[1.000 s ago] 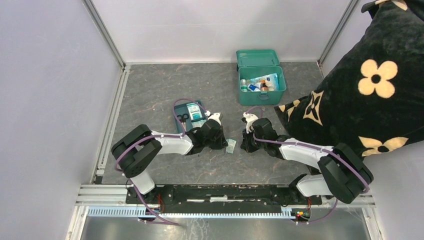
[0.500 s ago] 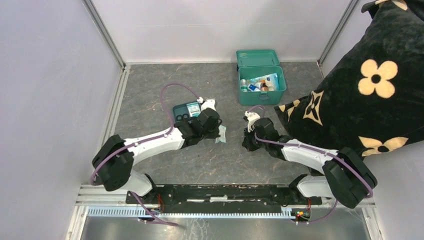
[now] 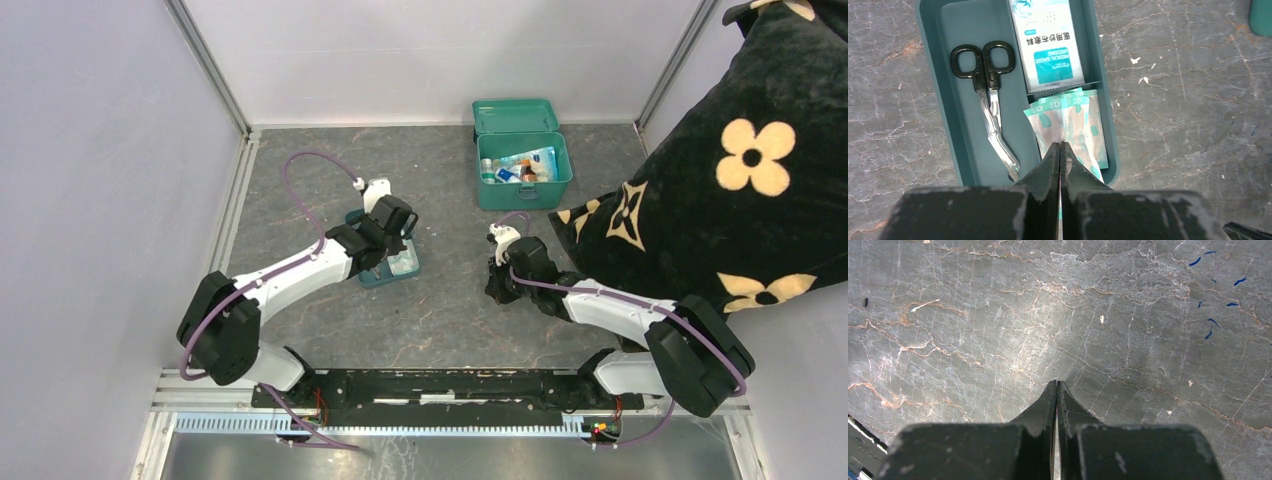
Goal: Organize the medicine kit
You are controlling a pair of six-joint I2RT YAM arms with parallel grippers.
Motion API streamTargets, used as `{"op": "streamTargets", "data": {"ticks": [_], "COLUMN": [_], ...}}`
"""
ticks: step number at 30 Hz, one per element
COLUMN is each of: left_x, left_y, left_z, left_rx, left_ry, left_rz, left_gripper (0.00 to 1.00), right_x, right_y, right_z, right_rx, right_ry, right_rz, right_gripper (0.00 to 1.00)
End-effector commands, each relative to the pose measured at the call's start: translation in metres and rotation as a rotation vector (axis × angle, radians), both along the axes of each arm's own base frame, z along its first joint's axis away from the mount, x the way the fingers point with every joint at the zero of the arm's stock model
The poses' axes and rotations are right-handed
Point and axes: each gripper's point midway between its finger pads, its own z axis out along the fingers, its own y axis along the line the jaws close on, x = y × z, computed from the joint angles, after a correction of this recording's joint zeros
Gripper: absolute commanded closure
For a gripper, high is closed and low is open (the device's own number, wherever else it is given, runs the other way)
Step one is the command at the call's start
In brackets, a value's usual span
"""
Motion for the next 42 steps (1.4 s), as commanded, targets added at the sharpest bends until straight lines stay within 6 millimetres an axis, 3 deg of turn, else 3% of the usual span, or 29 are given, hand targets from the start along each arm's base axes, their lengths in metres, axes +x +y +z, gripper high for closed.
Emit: {"op": "streamTargets", "data": {"ticks": [1,10,18,24,28,34,42], "left_x": [0.011,0.014,0.019,0.018,0.016,0.014,0.01], "left_y": [0.002,-0.003,-0.009,-0.005,-0.002,-0.001,0.013], "left_z": [-0.009,-0.031,-0.031,-0.04,-0.037,-0.013,0.072], "left_rx": [0.026,0.042,0.037,0.063,0.067,0.05,0.036], "left_ry": [-0.011,0.023,0.006,0.022,0.023,-0.003,-0.136], "left_rz": [-0.005,-0.018,-0.046,-0.046,-0.037,-0.041,-0.059], "left_gripper": [0.98,0.97,0.91,0.67,0.58,0.57,0.5], "right_x": [0.001,-0.001,-0.001,-0.001,0.0,0.004,0.019], "right_y": [0.0,-0.003,-0.001,-0.001,-0.002,0.002,0.036], "right_z": [0.006,0.002,0.0,0.0,0.0,0.008,0.047], "right_rx": [0.005,-0.004,-0.003,-0.005,-0.007,0.012,0.096], "right_ry": [-0.028,-0.022,-0.016,-0.015,-0.016,-0.038,-0.103], "right_rz": [0.005,0.0,0.007,0.007,0.003,0.007,0.069], "right_gripper": [0.95,0.95,0.95,0.95,0.95,0.95,0.96]}}
